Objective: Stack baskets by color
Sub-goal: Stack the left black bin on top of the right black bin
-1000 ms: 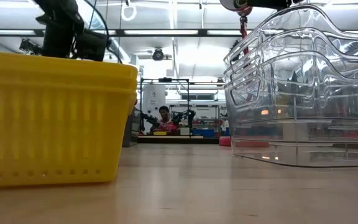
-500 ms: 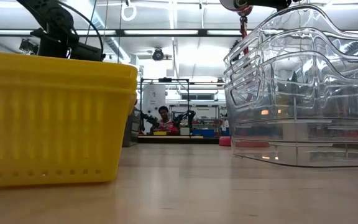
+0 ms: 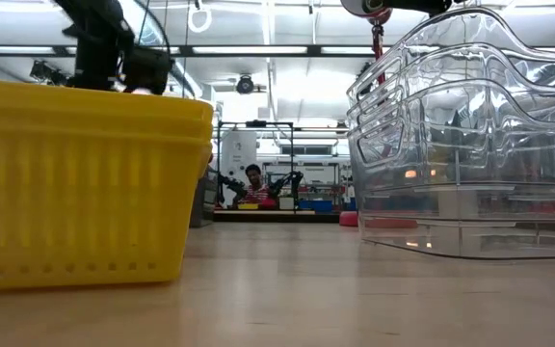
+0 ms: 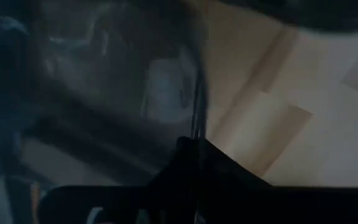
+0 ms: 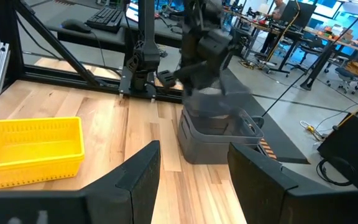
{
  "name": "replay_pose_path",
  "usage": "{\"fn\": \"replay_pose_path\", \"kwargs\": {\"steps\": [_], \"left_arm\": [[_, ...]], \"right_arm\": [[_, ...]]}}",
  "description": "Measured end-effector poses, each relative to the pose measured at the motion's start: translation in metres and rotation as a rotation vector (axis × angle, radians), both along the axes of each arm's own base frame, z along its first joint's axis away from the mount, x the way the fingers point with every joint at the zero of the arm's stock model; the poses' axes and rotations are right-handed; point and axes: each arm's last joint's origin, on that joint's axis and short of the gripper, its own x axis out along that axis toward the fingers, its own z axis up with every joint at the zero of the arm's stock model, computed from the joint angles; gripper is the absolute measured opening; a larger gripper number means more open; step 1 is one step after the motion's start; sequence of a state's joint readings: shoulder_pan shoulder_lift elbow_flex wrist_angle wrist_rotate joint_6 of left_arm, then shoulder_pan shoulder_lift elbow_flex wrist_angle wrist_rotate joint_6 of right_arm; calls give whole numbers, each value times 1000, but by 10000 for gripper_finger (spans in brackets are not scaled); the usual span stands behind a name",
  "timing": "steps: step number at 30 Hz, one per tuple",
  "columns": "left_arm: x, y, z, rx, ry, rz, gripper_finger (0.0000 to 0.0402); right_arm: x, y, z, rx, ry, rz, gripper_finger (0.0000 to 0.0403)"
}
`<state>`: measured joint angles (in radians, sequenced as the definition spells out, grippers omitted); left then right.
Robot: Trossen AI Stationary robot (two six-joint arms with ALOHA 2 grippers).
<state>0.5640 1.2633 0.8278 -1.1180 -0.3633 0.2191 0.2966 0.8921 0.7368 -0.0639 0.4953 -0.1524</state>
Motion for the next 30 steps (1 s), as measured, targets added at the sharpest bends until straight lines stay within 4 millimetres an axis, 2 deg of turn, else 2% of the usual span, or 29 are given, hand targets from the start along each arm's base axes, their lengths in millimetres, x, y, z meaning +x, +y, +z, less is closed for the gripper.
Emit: {"fn": "replay_pose_path", "kwargs": {"steps": [7, 10, 13, 16, 20, 30], "left_arm": [[11, 7, 57, 162, -25, 38, 3], [20, 3, 80, 201, -92, -6, 2], [31, -5, 95, 178, -172, -100, 2], [42, -16, 97, 119, -260, -196, 2], [52, -31, 91, 71, -308, -278, 1], [60, -49, 62, 34, -303, -243, 1]], "right_arm": [[0, 0, 0, 0, 0, 0, 193], [0, 0, 0, 0, 0, 1, 193], [0, 0, 0, 0, 1, 1, 193], [0, 0, 0, -1, 4, 1, 193], [0, 0, 0, -6, 6, 2, 193], [0, 0, 0, -4, 0, 2, 193]]}}
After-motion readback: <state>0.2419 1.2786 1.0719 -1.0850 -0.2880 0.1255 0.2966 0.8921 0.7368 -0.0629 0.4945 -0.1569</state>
